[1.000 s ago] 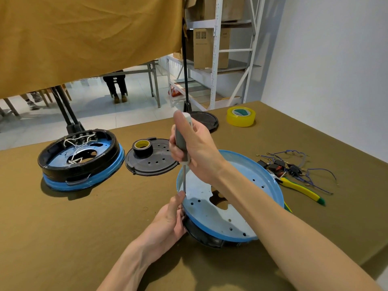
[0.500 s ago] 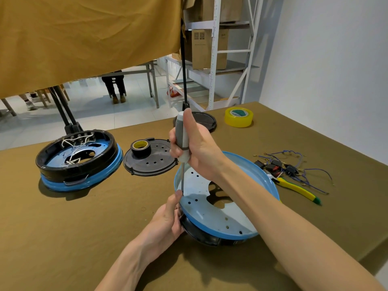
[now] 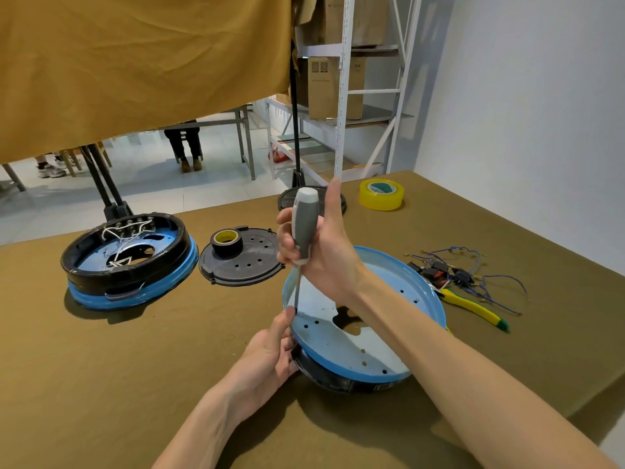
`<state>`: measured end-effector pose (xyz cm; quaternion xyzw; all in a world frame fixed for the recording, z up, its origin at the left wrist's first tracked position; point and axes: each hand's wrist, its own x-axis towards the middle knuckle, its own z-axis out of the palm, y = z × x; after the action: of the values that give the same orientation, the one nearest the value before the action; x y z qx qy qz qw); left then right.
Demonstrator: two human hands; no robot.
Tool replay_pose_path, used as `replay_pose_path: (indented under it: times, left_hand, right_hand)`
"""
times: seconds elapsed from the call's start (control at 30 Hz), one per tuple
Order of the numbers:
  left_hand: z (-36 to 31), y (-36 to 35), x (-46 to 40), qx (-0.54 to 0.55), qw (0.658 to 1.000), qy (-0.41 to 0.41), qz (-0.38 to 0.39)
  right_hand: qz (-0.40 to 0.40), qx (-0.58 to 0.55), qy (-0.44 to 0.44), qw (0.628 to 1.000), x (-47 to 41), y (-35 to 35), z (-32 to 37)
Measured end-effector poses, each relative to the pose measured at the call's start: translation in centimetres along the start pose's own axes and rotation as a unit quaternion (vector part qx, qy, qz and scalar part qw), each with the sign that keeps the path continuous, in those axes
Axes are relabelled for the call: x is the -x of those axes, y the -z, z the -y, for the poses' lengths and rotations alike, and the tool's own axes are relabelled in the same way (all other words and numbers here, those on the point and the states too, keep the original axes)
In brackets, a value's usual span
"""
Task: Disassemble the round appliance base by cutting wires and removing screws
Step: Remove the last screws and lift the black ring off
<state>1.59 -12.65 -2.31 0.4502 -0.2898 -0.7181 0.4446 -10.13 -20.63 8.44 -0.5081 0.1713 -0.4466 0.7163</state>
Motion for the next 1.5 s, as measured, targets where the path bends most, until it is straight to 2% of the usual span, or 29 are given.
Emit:
replay_pose_path:
  times: [0.1,0.23,0.27,0.33,0.4,0.5,0.53,0.57,0.6,0.67,0.73,0.77,0.8,0.87,0.9,1.0,1.13,1.2,1.27,1.4,1.5]
  left_hand:
    - [0.0,0.3,-0.3,-0.001,1.0,-0.005,-0.01]
    - [-0.4,0.5,-0.5,-0.024,0.999,-0.012,-0.034]
    - [-0.3,0.5,-0.5,-0.022,0.999,-0.011,-0.045]
    - [-0.3,0.5,-0.4,-0.024,0.998,-0.012,-0.058]
    - [-0.2,0.3,-0.3,-0.026,0.998,-0.016,-0.054]
    - [-0.2,0.0,0.0,0.001,0.998,-0.035,-0.048]
    - [-0.1,-0.1,0.1,0.035,0.998,-0.031,-0.042]
    - [0.0,-0.2,0.2,0.074,0.996,-0.023,-0.038]
    - [0.0,-0.2,0.4,0.102,0.994,-0.017,-0.032]
    - [0.3,-0.1,0.7,0.125,0.992,-0.01,-0.01]
    - [0.4,-0.1,1.0,0.132,0.991,-0.007,0.007]
    - [0.4,-0.1,1.1,0.138,0.99,-0.008,0.008]
    - [0.4,-0.2,1.2,0.148,0.989,-0.007,0.007]
    - [0.4,-0.6,1.3,0.165,0.986,-0.005,-0.001]
    - [0.3,-0.8,1.3,0.169,0.986,-0.006,-0.008]
    - [0.1,-1.0,1.5,0.175,0.985,-0.003,-0.009]
    - [-0.1,-0.7,1.4,0.221,0.975,0.015,-0.018]
    - [-0.1,-0.7,1.2,0.239,0.97,0.016,-0.031]
    - [-0.1,-0.9,1.1,0.254,0.966,0.004,-0.035]
    - [-0.1,-1.7,1.2,0.252,0.967,-0.018,-0.012]
    - [0.0,-1.8,1.6,0.261,0.965,0.005,0.034]
  right_hand:
    - [-0.066,0.057,0.02,0.996,0.7,-0.2,0.6]
    - [-0.1,0.066,0.072,0.99,2.0,0.5,2.8]
    - [-0.108,0.092,0.082,0.986,2.2,0.8,3.5]
    - [-0.129,0.227,0.096,0.961,2.8,1.6,4.6]
    - [-0.112,0.42,0.077,0.897,4.2,2.8,4.7]
    - [-0.006,0.649,-0.035,0.76,7.7,4.3,2.5]
    - [0.02,0.699,-0.061,0.712,8.9,4.5,1.6]
    - [0.035,0.727,-0.071,0.682,9.7,4.6,0.9]
    - [0.036,0.737,-0.066,0.671,10.2,4.5,0.5]
    - [0.025,0.725,-0.033,0.688,10.5,4.1,0.3]
    - [0.003,0.667,-0.006,0.745,10.7,3.5,0.6]
    - [0.002,0.651,0.002,0.759,10.9,3.2,0.7]
    - [0.014,0.66,0.009,0.751,11.1,2.8,0.8]
    - [0.068,0.716,0.016,0.694,11.4,1.8,0.7]
    - [0.097,0.728,0.016,0.679,11.4,1.4,0.8]
    - [0.166,0.737,0.016,0.655,10.8,0.6,1.6]
    - [0.182,0.787,0.026,0.589,10.1,0.5,2.5]
    - [0.186,0.798,0.026,0.573,10.3,0.8,2.4]
    - [0.17,0.783,0.027,0.597,10.5,1.1,2.3]
    - [0.104,0.704,0.046,0.701,10.4,1.4,2.3]
    - [0.079,0.676,0.07,0.73,10.1,1.4,1.8]
